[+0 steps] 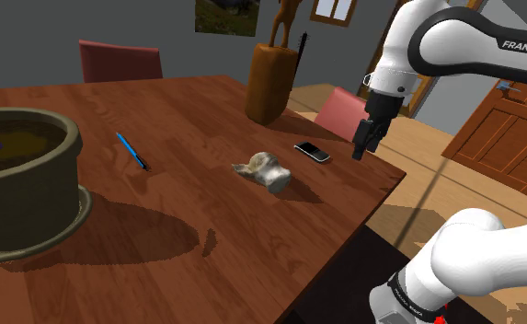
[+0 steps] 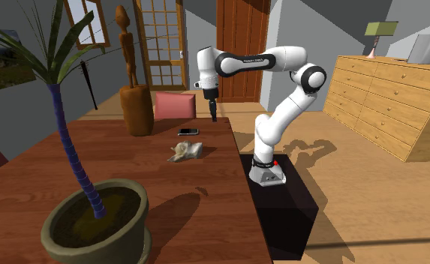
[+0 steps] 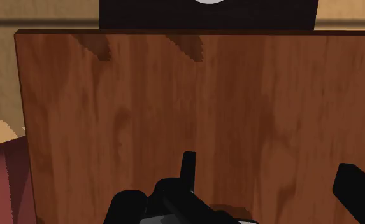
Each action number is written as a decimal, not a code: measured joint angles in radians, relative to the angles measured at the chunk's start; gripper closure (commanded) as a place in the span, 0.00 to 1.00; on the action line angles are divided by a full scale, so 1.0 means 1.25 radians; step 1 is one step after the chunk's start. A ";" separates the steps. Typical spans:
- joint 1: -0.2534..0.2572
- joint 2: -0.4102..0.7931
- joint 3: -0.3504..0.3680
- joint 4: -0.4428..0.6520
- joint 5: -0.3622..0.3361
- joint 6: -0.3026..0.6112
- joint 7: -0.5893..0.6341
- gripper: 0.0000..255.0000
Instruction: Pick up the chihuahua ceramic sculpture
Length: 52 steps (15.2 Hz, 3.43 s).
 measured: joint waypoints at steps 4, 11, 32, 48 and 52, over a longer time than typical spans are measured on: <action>0.000 0.016 0.037 0.005 0.031 0.029 0.067 0.00; -0.007 0.110 0.162 0.055 0.107 0.139 0.296 0.00; -0.053 0.375 0.359 0.186 0.081 0.376 0.677 1.00; -0.055 0.366 0.350 0.252 0.080 0.300 0.678 1.00; -0.057 0.365 0.347 0.294 0.077 0.258 0.679 1.00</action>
